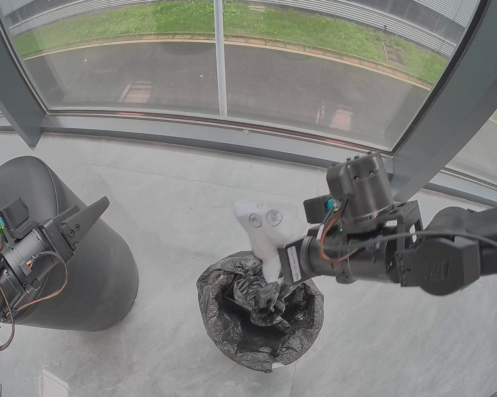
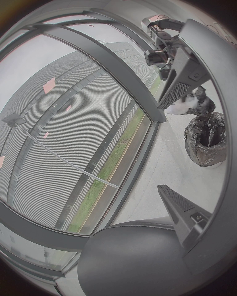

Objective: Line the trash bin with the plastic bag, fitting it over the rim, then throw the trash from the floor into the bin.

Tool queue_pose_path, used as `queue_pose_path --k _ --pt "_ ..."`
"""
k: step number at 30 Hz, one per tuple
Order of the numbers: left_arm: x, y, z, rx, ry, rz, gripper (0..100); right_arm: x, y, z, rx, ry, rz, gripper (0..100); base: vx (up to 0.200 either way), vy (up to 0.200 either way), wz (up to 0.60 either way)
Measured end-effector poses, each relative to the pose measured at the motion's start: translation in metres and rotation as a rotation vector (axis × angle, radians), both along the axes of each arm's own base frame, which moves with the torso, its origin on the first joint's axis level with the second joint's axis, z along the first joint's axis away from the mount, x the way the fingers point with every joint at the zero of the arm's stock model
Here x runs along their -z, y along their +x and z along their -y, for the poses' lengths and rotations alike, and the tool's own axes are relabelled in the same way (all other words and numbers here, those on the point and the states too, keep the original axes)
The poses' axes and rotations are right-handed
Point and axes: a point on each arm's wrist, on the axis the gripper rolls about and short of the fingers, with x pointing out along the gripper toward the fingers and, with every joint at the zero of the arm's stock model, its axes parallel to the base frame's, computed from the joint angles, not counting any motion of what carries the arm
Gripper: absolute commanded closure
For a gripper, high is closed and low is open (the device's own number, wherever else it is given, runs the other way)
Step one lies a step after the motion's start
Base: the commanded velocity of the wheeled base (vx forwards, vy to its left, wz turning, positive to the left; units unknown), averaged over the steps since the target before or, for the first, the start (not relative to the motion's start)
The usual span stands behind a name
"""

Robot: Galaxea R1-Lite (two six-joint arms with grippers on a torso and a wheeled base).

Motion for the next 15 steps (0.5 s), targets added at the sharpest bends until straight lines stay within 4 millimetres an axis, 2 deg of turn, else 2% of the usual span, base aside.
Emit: queue_pose_path --k 3,7,11,15 --pt "0.000 0.000 0.000 -0.002 0.001 0.001 0 0.015 -0.007 -0.014 -0.035 0.031 0.037 100 0.000 0.000 0.00" --pt "0.000 0.000 0.000 -0.002 0.001 0.001 0 0.042 -0.007 -0.026 -0.055 0.025 0.031 100 0.000 0.000 0.00" --pt "0.001 0.000 0.000 -0.003 0.002 -0.004 0 0.075 -0.008 -0.029 -0.060 -0.032 -0.033 100 0.000 0.000 0.00" --pt "0.002 0.001 0.000 -0.004 0.002 -0.009 0 0.097 -0.013 -0.026 -0.062 -0.077 -0.079 100 0.000 0.000 0.00"
